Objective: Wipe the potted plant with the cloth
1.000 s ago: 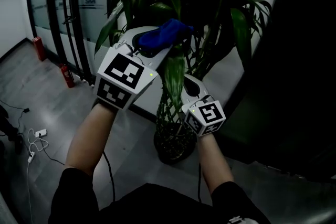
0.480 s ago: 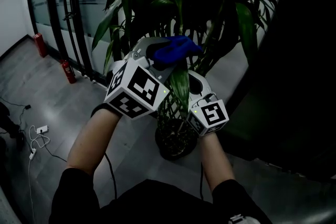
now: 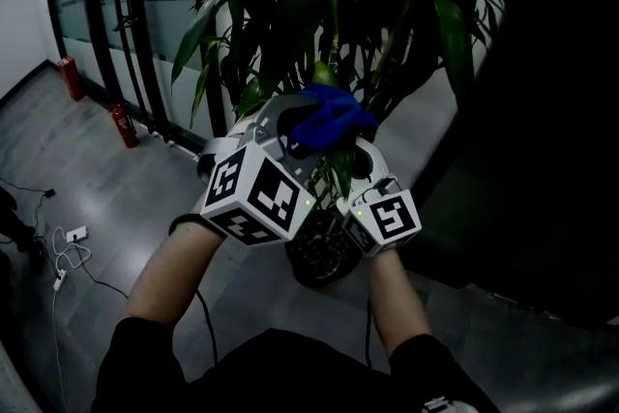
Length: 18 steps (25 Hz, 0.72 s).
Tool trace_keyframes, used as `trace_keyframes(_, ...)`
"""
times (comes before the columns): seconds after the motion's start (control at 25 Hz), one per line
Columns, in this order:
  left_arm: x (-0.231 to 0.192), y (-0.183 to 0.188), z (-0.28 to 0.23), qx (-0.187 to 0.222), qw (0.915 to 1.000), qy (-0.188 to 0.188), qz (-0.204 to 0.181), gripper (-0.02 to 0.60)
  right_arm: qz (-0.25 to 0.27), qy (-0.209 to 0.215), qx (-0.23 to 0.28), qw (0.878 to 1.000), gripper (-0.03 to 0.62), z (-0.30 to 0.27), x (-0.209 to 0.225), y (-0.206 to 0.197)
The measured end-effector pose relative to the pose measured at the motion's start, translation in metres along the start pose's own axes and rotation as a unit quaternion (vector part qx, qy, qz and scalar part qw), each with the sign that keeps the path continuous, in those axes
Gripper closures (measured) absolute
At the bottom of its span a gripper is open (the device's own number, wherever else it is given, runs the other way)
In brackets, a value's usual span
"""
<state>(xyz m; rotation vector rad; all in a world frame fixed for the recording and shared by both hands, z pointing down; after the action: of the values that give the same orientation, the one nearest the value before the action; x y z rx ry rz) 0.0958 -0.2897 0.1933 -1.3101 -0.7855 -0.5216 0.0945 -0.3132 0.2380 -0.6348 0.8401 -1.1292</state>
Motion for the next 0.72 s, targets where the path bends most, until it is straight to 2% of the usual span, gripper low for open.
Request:
trace_keyframes(0.28, 0.019, 0.0, 0.006, -0.005, 0.9999, -0.011, -0.008, 0.43, 0.016, -0.007, -0.025, 1.0, 0.591, 0.017, -0.008, -0.007)
trace_keyframes(0.72, 0.044, -0.004, 0.013, -0.003, 0.9996, -0.026, 0.009, 0.43, 0.021, -0.02, -0.051, 0.998, 0.591, 0.037, -0.017, -0.012)
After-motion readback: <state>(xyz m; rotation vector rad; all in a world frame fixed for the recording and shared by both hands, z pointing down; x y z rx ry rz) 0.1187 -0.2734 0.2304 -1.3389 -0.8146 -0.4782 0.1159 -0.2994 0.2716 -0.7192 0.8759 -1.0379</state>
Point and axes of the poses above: the fingertips, and each gripper's own axes: z backward along the fingers, x to its right, y out of its top, the point moved 1 cm from there along z, backward along the fingers, and after that the axes turned 13 degrees about x, right-handed, at the moved point
